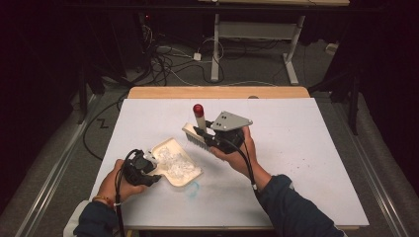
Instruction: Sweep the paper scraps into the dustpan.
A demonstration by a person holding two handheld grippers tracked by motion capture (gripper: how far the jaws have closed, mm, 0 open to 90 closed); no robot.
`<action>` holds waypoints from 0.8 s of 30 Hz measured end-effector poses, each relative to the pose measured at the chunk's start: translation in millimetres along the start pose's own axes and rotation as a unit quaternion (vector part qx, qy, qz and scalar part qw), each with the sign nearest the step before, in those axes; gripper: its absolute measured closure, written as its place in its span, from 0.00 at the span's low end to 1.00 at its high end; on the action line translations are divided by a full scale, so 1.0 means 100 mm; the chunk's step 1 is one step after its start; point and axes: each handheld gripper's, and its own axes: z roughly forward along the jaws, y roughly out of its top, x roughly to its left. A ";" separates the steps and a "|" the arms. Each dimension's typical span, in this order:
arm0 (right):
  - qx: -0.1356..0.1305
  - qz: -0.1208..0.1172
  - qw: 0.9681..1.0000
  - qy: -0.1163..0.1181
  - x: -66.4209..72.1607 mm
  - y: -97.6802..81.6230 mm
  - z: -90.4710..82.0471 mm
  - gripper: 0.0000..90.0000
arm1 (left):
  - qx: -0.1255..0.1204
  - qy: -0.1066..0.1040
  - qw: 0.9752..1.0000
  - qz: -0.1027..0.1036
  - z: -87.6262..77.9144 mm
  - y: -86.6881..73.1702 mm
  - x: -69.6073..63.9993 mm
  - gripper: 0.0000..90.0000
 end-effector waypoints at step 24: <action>0.011 -0.016 0.996 0.084 0.20 -0.13 0.45 0.79 | 0.002 -0.010 1.000 -0.018 -0.03 -0.10 0.11 0.70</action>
